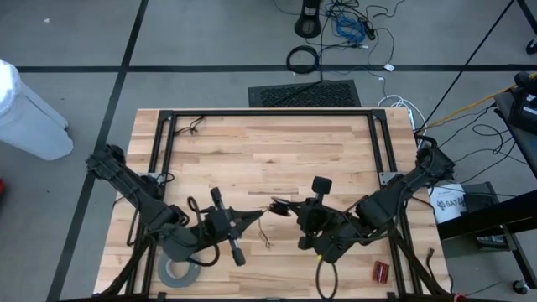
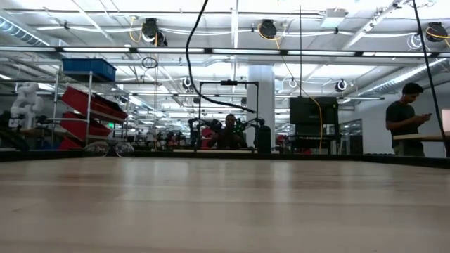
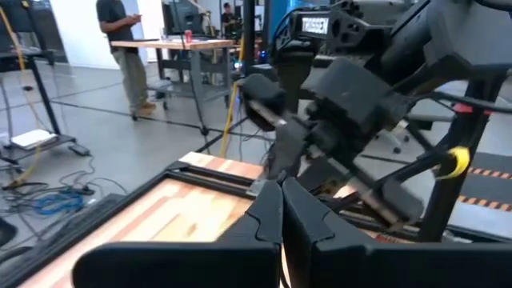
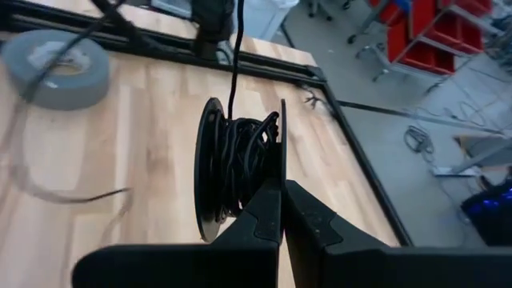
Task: Coil cords
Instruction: Coil the black wire onto the spool
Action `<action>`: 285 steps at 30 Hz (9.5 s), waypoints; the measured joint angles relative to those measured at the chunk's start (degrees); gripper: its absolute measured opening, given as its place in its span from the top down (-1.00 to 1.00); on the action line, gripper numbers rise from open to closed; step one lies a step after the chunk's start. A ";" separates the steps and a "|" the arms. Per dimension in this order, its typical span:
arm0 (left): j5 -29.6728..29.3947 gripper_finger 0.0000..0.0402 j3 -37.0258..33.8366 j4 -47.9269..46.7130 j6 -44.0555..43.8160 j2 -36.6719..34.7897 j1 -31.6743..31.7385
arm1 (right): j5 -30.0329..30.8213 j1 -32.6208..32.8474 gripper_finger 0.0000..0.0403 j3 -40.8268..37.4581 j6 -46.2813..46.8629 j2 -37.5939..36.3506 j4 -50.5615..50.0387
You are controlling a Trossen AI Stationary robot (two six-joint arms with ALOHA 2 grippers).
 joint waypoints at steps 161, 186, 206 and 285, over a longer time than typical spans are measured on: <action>40.68 0.02 2.95 51.98 4.31 41.63 10.09 | 6.43 16.36 1.00 0.00 -4.28 -6.56 13.53; 43.54 0.97 2.95 51.61 5.65 41.63 10.94 | 6.32 16.44 1.00 -0.02 -2.94 -6.34 12.81; 25.16 1.00 2.91 7.87 -1.73 29.13 8.33 | 4.69 17.85 1.00 -0.04 2.50 -6.29 9.74; 8.79 1.00 2.93 -9.87 -26.36 8.25 0.27 | 3.57 1.97 1.00 0.02 7.97 8.61 4.87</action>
